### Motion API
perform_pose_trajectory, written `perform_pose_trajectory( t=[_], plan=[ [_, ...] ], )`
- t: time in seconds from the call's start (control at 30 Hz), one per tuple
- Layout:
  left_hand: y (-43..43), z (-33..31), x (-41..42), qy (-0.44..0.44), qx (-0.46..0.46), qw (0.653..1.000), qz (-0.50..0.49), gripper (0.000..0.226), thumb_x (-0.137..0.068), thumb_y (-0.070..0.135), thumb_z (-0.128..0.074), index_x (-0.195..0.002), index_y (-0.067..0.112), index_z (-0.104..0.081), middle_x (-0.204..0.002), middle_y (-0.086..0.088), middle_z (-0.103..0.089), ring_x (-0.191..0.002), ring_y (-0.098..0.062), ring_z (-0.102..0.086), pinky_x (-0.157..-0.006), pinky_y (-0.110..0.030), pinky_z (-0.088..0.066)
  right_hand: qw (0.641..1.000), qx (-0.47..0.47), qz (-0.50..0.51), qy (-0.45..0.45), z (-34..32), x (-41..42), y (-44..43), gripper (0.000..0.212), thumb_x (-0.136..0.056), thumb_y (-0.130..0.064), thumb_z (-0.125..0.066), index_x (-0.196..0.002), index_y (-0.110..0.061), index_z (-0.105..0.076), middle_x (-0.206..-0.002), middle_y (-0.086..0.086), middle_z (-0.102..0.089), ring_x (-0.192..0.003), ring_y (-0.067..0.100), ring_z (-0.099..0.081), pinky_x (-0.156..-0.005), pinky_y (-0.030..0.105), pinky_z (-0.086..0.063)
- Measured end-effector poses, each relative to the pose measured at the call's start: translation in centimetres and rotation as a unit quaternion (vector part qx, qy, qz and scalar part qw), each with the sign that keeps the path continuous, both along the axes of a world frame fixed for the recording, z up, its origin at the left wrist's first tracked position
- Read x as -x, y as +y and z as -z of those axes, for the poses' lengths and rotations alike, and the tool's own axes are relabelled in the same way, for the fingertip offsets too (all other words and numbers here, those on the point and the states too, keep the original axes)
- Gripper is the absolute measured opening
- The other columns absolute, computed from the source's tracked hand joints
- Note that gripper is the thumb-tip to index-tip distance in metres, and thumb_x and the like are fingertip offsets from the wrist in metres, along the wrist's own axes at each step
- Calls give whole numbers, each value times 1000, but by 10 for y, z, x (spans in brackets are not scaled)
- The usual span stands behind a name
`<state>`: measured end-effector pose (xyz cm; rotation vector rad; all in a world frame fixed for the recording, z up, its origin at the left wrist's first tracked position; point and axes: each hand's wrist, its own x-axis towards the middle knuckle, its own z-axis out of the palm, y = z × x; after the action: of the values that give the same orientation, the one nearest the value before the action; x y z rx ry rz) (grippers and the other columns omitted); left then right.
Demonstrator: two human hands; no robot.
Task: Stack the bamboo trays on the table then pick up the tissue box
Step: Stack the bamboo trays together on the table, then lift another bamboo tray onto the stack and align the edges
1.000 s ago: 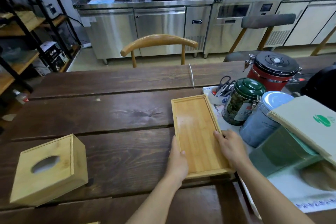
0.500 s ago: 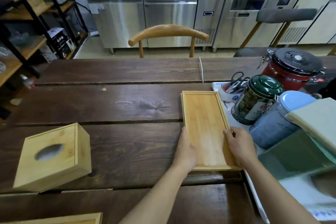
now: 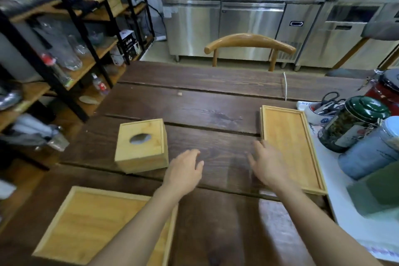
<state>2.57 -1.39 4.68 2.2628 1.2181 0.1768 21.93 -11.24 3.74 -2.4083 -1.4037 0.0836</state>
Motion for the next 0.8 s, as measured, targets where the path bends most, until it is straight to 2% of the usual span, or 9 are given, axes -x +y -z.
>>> perform_pose_trajectory(
  t=[0.17, 0.37, 0.5, 0.57, 0.7, 0.8],
  plan=[
    [16, -5, 104, 58, -72, 991, -101, 43, -95, 35, -44, -131, 13, -46, -132, -5, -54, -120, -23, -50, -97, -38, -41, 990, 36, -132, 20, 5, 94, 29, 39, -91, -34, -47, -121, -9, -49, -115, 12, -59, -103, 33, -56, -84, 41, -44],
    [12, 10, 224, 132, -84, 954, -256, 46, -94, 31, -46, -135, 11, -41, -142, -10, -45, -131, -26, -39, -110, -43, -31, 970, 98, -218, 53, 24, 181, 38, 47, -91, -40, -43, -132, -16, -40, -130, 7, -52, -117, 27, -48, -96, 39, -38],
    [-5, 31, 272, 153, 8, 927, -342, 65, -93, 35, -46, -146, 11, -15, -156, -15, -16, -144, -29, -10, -117, -45, -13, 958, 151, -238, 56, 32, 206, 39, 46, -92, -37, -43, -132, -15, -40, -134, 7, -49, -122, 27, -45, -101, 40, -36],
    [-13, 41, 285, 152, 60, 916, -366, 68, -94, 37, -42, -147, 11, -8, -157, -15, -12, -144, -30, -9, -117, -46, -13, 954, 160, -250, 49, 34, 212, 38, 41, -92, -34, -43, -127, -13, -44, -129, 9, -52, -119, 28, -46, -100, 40, -38],
    [-23, 50, 293, 93, 105, 913, -384, 60, -98, 31, -36, -146, 6, -11, -157, -14, -13, -144, -28, -11, -115, -44, -21, 962, 149, -227, -5, 36, 216, 36, 25, -91, -18, -45, -113, -11, -53, -122, 10, -56, -114, 28, -49, -94, 37, -41],
    [-27, 51, 294, 66, 98, 915, -386, 53, -98, 20, -36, -144, 3, -17, -157, -14, -15, -144, -27, -13, -115, -43, -24, 968, 149, -198, -39, 37, 218, 34, 27, -93, -12, -42, -118, -9, -50, -128, 11, -54, -117, 28, -47, -95, 36, -39]
  ],
)
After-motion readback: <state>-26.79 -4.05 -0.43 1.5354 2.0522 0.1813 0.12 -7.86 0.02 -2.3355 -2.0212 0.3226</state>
